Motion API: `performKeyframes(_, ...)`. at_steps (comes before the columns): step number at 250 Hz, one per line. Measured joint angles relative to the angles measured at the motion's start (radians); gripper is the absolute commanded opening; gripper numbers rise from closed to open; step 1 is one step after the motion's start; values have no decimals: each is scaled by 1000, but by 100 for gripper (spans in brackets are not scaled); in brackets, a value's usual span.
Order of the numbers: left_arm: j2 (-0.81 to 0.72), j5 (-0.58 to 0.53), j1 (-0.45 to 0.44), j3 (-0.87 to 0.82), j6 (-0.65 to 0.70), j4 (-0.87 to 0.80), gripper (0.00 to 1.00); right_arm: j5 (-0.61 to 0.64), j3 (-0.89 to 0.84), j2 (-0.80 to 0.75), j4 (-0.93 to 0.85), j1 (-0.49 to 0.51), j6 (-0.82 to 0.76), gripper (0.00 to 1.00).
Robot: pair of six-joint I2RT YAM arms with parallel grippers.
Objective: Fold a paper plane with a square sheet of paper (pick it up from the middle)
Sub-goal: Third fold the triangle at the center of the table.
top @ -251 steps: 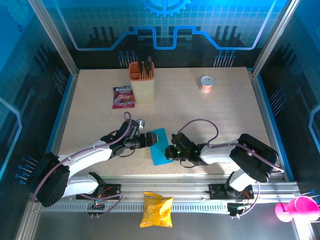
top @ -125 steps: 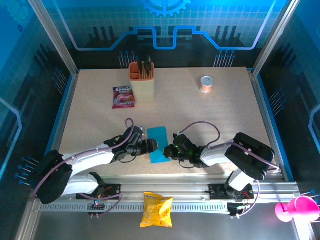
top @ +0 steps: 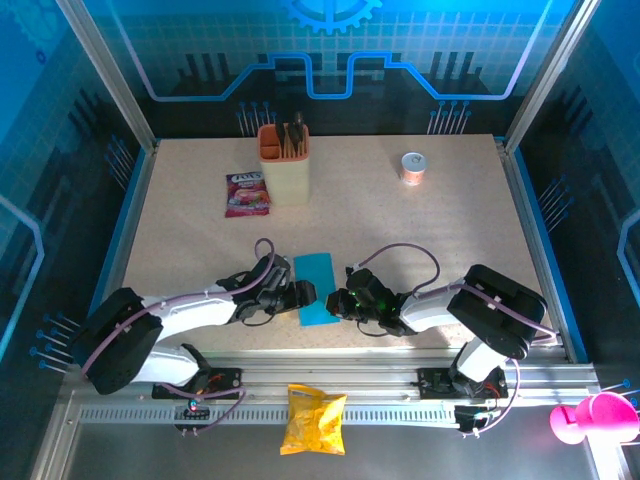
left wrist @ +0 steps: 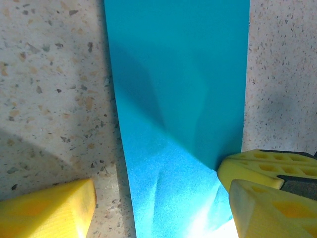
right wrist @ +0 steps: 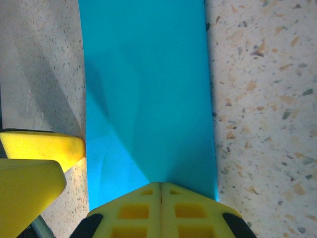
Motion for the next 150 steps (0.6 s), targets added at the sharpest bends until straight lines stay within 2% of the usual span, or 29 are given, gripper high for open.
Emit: performKeyframes(150,25,3,-46,60,0,-2,73,-3,-10,6,29,0,0,0)
